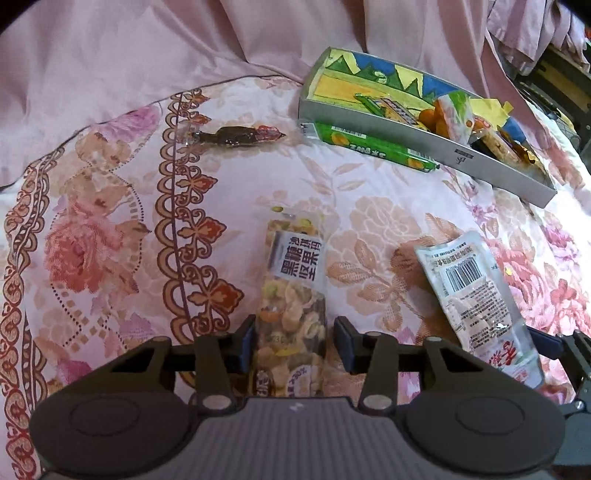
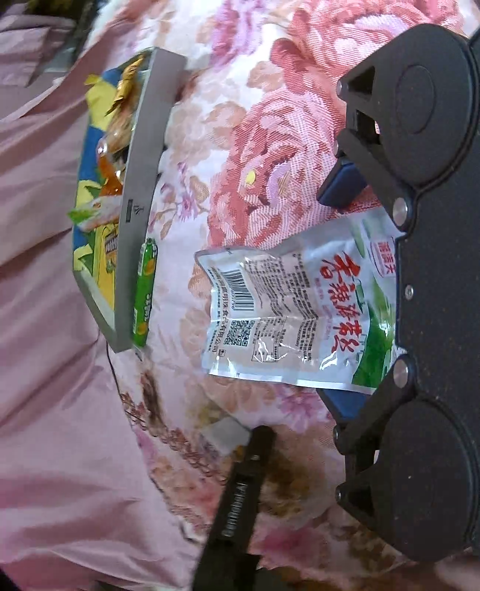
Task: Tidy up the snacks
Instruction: 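Lift the nut-bar bag with the left tool while the right tool lifts the white pouch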
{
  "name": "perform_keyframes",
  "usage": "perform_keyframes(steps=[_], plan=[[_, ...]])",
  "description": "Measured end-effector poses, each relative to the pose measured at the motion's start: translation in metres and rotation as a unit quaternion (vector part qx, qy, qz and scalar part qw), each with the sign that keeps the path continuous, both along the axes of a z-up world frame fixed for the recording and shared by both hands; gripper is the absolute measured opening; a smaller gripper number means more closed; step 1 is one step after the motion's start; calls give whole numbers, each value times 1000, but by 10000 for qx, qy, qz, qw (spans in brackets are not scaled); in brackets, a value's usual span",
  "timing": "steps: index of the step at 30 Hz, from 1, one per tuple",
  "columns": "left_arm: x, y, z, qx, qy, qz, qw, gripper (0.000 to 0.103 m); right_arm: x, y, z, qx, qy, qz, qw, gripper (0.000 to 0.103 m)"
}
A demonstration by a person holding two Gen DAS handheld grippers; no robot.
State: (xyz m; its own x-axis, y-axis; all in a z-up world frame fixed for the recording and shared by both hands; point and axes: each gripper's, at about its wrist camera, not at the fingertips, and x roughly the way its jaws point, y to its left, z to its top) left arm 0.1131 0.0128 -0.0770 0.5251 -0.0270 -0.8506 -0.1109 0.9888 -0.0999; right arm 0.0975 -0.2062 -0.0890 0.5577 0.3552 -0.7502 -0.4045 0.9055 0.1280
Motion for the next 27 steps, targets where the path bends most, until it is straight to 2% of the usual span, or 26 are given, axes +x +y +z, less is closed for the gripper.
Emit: perform_keyframes(steps=[5,9,11,13,16,21,23,27], plan=[[-10,-9,1,17,-73,-63,10000,40,-15,5,0,-222,-369,141,9990,84],[-22,-24,2,228,-119,-287,9993,40,-25,3,3,-306,-602,248,9974,73],[-27,-30,2,249,-154,-328,9990,40,-33,3,7,-365,-742,285,9962,62],[-31,-33,2,199,-180,-335,9991,40,-37,4,10,-421,-827,318,9952,57],[-33,-34,2,112,-219,-282,9993,40,-38,7,11,-494,-845,352,9946,59],[-34,-28,3,-52,-233,-180,9996,39,-29,11,5,-504,-696,384,9956,74],[-34,-27,3,-88,-238,-133,9996,40,-23,12,1,-497,-579,403,9963,83],[-36,-28,4,-98,-317,-134,9994,39,-15,7,-5,-282,-357,437,9980,85]])
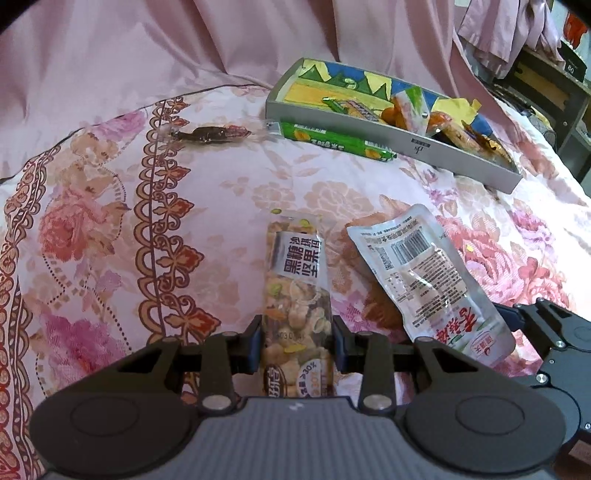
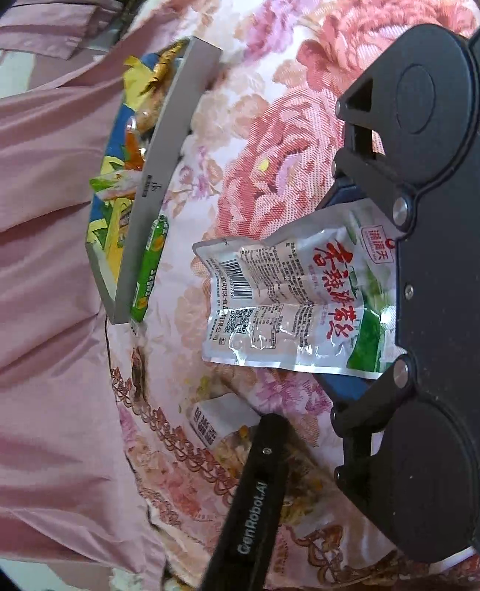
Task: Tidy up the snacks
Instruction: 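Lift the nut-bar bag with the left tool while the right tool lifts the white pouch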
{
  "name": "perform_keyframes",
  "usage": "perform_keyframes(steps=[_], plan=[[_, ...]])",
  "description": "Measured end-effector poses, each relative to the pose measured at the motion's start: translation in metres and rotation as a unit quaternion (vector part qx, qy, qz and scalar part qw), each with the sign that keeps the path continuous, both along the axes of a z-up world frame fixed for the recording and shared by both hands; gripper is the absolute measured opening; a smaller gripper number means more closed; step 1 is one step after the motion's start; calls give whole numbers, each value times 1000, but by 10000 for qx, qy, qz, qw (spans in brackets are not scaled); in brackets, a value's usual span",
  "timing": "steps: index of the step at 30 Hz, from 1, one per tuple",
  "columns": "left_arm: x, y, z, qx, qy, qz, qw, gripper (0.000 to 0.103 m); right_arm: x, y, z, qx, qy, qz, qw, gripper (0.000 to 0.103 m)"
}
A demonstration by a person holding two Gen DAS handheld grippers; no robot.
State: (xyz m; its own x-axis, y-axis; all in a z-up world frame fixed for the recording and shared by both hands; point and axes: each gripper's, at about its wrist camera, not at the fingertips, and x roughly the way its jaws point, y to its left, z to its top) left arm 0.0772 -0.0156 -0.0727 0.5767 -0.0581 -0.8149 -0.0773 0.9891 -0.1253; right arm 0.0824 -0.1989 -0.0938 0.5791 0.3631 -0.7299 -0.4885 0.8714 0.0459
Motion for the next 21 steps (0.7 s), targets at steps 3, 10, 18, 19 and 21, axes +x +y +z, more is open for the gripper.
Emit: perform_keyframes(steps=[3,10,18,19,21], plan=[[0,-2,1,7,-12,-6,10000,39,-5,-1,3,1,-117,56,9999,77],[-6,-9,5,44,-142,-107,9998,39,-20,-4,18,-45,-511,289,9983,45],[-9,-5,10,36,-242,-15,9997,39,-23,-4,20,-89,-650,289,9974,38],[-9,-5,9,13,-244,-6,9997,39,-23,-3,20,-103,-668,296,9973,37],[-8,-4,9,-32,-256,1,9997,39,-24,-2,20,-130,-710,305,9969,37]])
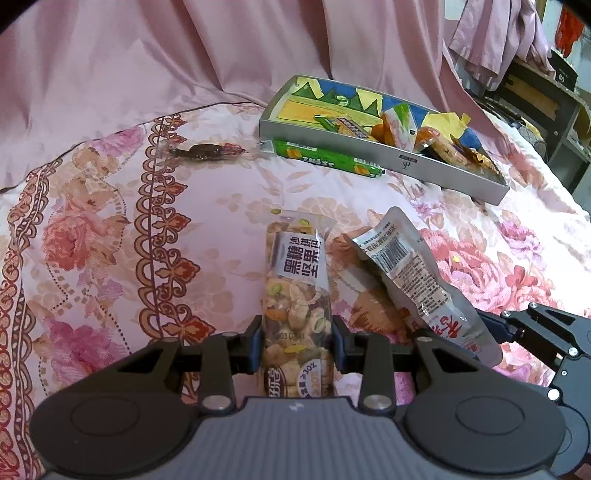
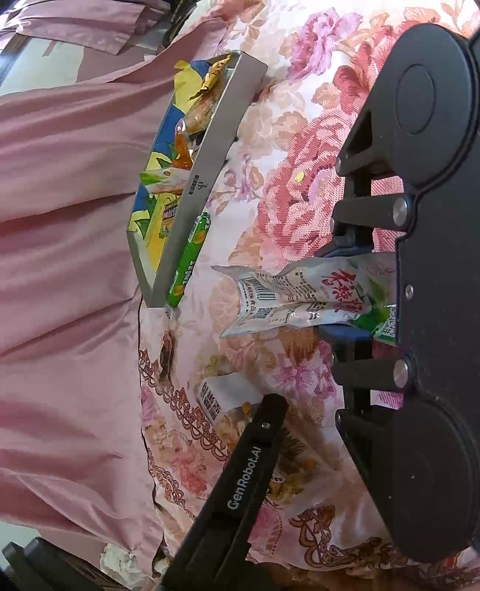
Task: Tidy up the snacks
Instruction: 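Lift the nut-bar bag with the left tool while the right tool lifts the white pouch, then carry the nut-bar bag and white pouch over the tray with both tools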
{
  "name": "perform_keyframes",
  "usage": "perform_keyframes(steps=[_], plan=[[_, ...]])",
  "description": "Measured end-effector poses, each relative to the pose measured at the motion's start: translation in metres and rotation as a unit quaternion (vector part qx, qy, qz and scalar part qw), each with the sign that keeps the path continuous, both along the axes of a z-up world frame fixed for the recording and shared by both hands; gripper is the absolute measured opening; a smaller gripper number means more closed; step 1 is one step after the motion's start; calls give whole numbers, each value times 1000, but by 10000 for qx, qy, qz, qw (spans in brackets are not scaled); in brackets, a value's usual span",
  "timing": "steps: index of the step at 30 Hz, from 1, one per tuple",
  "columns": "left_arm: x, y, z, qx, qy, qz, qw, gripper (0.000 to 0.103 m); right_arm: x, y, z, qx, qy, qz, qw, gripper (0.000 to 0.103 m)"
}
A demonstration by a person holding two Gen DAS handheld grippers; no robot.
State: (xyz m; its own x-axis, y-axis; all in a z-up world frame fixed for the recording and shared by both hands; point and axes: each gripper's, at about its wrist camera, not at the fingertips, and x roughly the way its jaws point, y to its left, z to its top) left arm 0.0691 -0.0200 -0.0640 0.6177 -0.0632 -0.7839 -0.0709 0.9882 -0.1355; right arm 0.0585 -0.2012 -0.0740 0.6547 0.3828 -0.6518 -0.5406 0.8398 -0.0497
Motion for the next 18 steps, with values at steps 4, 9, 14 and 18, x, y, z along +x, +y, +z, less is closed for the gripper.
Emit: perform_keyframes(steps=[4,9,14,18], plan=[[0,0,0,-21,-38,8,10000,39,-2,1,0,-62,-92,23,9999,36],[-1,1,1,-56,-93,60,9999,39,-4,2,0,-145,-249,10,9996,36],[1,3,4,-100,-91,113,9998,39,-4,2,1,-169,-318,-2,9993,35],[3,5,6,-96,-144,147,9997,39,-3,0,2,-157,-370,-57,9992,35]])
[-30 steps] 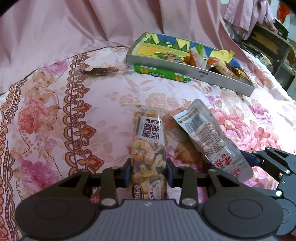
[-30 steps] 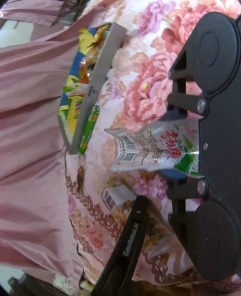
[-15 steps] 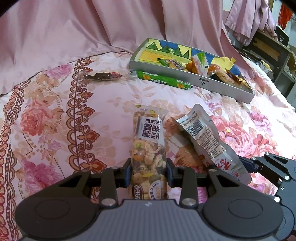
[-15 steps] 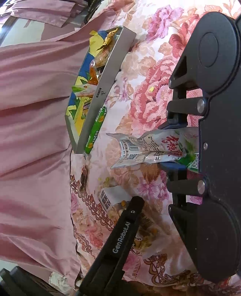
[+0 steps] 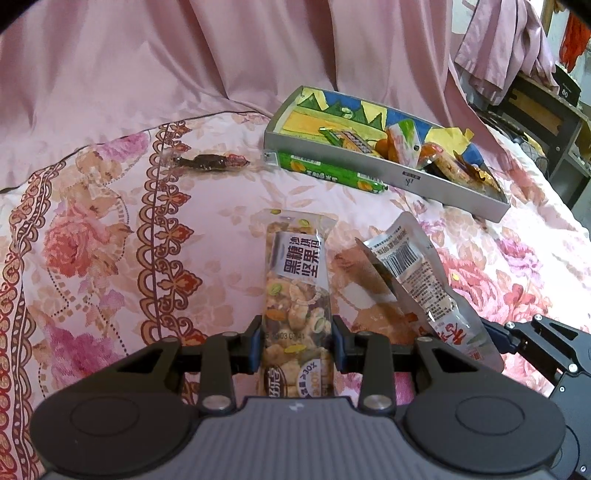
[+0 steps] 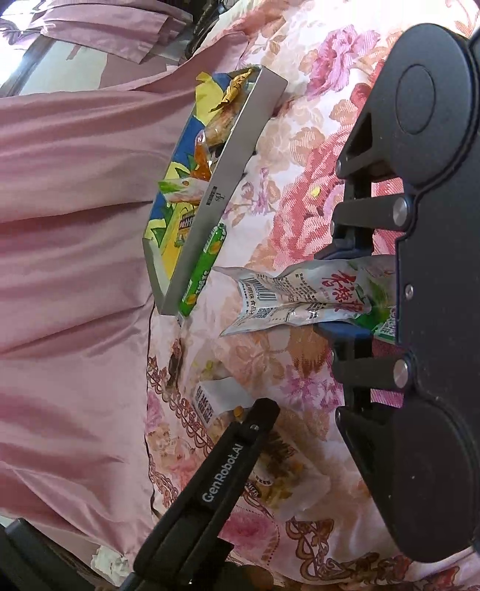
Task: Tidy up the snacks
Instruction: 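Carry the nut-bar bag and white pouch over the tray with both tools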
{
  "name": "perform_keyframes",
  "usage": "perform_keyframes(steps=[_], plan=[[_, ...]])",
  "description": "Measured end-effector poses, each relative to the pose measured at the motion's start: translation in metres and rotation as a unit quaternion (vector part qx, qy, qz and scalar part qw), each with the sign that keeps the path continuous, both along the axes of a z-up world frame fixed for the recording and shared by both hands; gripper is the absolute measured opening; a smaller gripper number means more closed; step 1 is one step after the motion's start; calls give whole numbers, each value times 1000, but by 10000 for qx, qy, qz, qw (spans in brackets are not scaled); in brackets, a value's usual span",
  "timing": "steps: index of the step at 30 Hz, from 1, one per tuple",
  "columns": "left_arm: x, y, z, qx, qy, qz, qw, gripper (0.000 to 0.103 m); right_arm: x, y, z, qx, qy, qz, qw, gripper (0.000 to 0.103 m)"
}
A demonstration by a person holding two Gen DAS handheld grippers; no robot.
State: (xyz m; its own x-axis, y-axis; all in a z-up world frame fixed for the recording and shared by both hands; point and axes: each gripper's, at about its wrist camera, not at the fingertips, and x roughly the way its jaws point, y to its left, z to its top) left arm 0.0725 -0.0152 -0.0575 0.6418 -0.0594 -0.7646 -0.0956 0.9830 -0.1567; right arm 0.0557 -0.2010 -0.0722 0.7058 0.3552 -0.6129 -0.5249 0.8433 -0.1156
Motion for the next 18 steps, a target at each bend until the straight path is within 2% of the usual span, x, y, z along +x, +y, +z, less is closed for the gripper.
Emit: perform_keyframes(steps=[4,9,14,18], plan=[[4,0,3,14,-29,51,10000,39,1,-3,4,57,-116,-100,9999,35],[19,-5,16,-14,-140,66,9999,39,4,-12,18,186,-509,-221,9983,35],[48,-15,40,62,-463,27,9989,39,19,-22,33,293,-1026,-217,9941,35],[79,-22,57,82,-732,133,9972,39,45,-36,47,617,-1163,-405,9905,35]])
